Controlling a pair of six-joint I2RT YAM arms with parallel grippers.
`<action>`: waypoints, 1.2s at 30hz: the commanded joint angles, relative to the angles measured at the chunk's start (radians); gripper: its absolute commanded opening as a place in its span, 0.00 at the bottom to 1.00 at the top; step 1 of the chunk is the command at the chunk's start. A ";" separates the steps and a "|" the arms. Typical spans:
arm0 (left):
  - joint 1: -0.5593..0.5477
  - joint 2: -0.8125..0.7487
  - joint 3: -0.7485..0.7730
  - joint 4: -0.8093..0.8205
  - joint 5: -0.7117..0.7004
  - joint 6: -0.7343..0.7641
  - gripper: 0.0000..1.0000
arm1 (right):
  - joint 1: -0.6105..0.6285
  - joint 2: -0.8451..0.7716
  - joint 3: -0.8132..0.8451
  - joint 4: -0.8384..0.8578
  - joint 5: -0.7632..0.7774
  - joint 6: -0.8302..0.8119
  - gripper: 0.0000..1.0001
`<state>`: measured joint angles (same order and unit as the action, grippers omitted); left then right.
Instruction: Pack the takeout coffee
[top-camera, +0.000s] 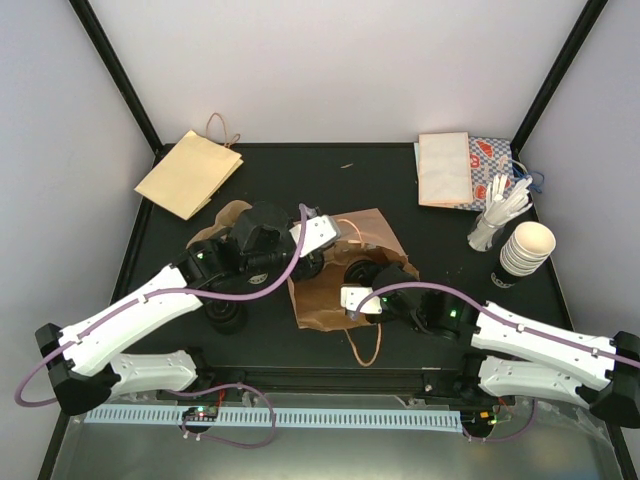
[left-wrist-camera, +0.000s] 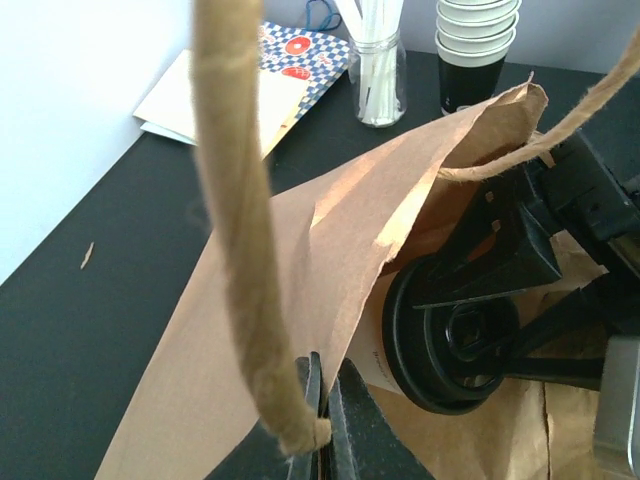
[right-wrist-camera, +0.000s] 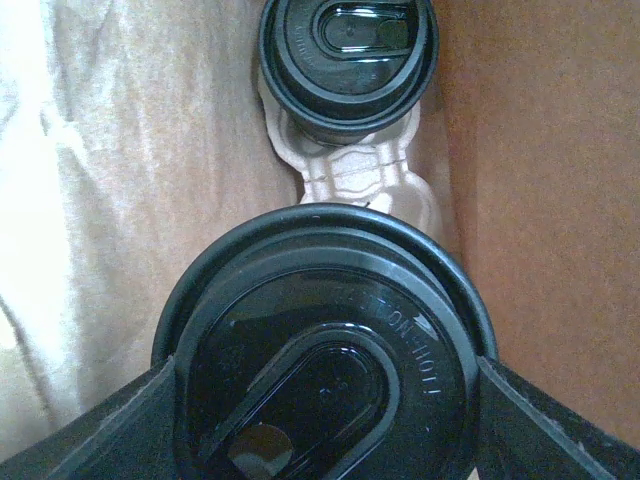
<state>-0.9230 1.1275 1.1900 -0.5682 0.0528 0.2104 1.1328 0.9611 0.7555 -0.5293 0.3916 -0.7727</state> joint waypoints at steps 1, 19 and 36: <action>-0.013 -0.027 -0.002 0.032 0.034 -0.001 0.02 | 0.007 0.005 -0.012 0.032 0.030 -0.006 0.57; -0.064 -0.011 -0.004 0.049 0.041 -0.057 0.01 | 0.021 0.073 -0.070 0.140 0.096 -0.006 0.57; -0.098 -0.046 0.012 -0.023 0.061 -0.091 0.02 | 0.021 0.056 -0.092 0.157 0.122 0.022 0.57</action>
<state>-1.0058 1.1091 1.1862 -0.5789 0.0830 0.1493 1.1461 1.0344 0.6586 -0.3836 0.4950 -0.7677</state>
